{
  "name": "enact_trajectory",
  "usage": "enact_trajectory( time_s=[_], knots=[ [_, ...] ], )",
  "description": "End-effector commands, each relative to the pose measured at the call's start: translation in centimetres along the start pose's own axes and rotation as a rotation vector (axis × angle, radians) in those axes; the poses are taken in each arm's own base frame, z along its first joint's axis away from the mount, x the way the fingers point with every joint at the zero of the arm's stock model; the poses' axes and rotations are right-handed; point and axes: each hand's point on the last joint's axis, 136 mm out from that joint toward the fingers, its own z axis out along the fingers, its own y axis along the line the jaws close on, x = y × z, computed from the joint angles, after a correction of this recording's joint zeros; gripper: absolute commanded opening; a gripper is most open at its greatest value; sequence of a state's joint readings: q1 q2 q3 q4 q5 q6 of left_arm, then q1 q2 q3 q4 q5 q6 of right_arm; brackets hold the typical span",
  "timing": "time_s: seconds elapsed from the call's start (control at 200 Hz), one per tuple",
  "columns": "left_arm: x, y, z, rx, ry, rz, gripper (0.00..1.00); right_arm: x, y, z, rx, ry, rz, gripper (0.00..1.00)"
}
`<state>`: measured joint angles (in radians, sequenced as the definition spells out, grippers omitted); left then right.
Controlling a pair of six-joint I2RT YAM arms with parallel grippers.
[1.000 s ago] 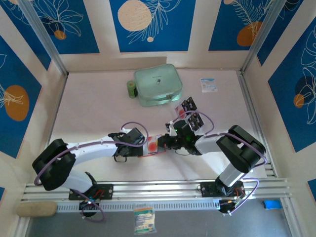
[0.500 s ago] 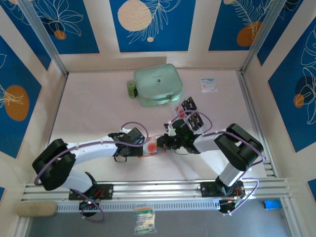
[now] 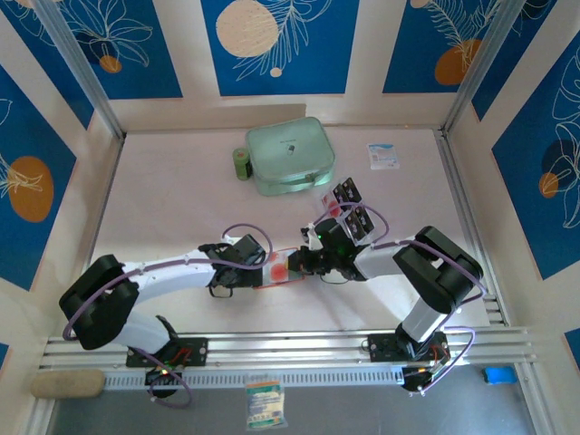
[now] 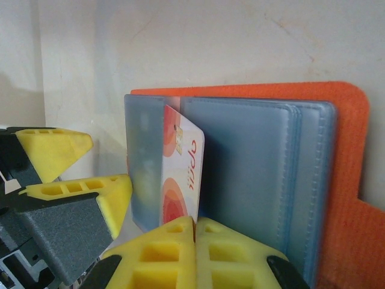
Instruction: Put the credit cards into the card holder
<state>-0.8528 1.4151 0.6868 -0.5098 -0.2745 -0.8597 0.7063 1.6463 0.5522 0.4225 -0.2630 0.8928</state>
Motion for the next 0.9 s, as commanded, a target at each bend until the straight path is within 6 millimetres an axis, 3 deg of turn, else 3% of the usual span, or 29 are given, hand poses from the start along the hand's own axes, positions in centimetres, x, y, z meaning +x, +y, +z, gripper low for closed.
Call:
enact_trajectory(
  time_s=[0.0,0.585,0.895],
  knots=[
    [0.21,0.69,0.05,-0.018,0.002,-0.016,0.98,0.24,-0.50,0.04,0.030,0.026,0.002,0.00],
    [0.21,0.73,0.07,-0.019,0.001,-0.016,0.98,0.56,-0.68,0.91,0.032,0.061,0.018,0.00],
    [0.19,0.72,0.04,-0.017,0.001,-0.017,0.98,0.42,-1.18,0.13,0.045,0.051,0.020,0.00]
  ],
)
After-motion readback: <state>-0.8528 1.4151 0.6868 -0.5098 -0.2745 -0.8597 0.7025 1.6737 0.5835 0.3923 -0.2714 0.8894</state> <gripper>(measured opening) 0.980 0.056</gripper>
